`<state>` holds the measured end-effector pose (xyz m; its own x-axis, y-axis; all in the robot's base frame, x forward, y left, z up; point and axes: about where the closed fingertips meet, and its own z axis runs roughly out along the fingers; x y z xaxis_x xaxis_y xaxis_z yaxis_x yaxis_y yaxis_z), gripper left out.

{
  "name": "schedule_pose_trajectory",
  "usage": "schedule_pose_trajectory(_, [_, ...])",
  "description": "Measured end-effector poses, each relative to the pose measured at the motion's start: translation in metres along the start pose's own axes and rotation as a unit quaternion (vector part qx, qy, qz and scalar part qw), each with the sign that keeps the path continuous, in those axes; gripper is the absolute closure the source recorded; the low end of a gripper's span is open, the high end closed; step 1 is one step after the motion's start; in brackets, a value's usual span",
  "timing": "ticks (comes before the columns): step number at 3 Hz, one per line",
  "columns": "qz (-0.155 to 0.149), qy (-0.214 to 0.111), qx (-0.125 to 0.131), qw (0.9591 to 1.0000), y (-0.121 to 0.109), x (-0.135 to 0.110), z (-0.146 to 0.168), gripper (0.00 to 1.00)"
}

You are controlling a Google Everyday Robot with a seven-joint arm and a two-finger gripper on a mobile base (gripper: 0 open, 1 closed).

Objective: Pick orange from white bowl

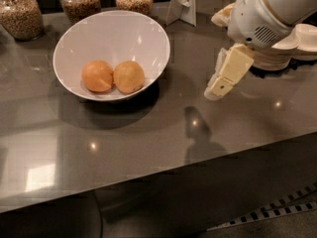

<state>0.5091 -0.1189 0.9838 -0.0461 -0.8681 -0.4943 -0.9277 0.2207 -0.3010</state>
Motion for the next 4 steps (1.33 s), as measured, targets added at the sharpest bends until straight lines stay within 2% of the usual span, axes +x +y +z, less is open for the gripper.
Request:
schedule_pose_trajectory(2, [-0.021, -0.046, 0.004, 0.9987, -0.039, -0.067, 0.063, 0.0])
schedule_pose_trajectory(4, [-0.013, -0.054, 0.01, 0.9984, -0.039, -0.067, 0.064, 0.0])
